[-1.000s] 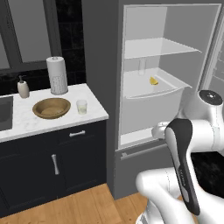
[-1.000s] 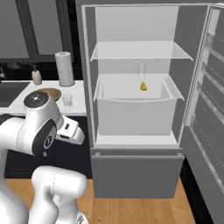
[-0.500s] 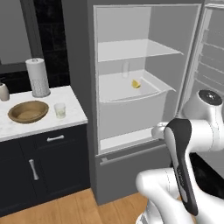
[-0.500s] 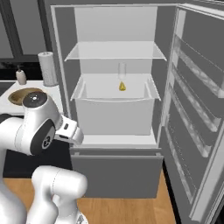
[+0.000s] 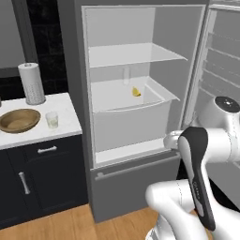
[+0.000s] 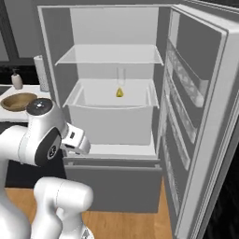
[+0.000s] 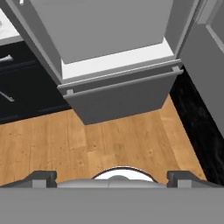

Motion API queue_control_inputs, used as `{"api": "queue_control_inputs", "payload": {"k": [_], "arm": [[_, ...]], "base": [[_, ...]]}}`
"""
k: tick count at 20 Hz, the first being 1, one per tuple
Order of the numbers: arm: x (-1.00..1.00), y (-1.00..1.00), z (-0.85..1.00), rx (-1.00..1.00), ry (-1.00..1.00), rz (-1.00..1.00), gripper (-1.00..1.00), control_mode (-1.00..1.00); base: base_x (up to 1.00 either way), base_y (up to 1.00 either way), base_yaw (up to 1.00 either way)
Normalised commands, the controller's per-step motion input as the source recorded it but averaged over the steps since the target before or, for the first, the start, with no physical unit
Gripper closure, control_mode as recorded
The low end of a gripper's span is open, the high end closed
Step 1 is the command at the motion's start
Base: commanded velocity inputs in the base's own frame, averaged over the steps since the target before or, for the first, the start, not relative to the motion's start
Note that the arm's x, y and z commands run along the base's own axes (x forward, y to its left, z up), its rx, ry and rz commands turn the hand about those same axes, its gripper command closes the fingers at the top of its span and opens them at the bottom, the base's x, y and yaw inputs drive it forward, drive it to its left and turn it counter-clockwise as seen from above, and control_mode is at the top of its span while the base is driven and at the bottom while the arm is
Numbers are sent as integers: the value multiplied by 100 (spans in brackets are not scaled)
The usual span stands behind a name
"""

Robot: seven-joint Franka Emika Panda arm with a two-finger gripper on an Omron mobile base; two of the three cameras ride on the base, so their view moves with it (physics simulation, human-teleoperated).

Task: Grab a lemon wedge from the fridge and one ice cube from the ice bowl, and put them in the glass of lemonade.

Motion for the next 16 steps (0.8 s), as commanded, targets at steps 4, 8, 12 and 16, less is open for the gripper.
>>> {"api": "queue_control_inputs", "payload": {"k": [4, 8, 12, 16], "arm": [[0, 0, 0, 0, 0, 0, -100, 100], [0, 0, 0, 0, 0, 0, -100, 100], [0, 0, 0, 0, 0, 0, -100, 100], [0, 0, 0, 0, 0, 0, -100, 100]], "base": [[63, -25, 11], [65, -42, 10], [54, -47, 10], [58, -30, 6]]}}
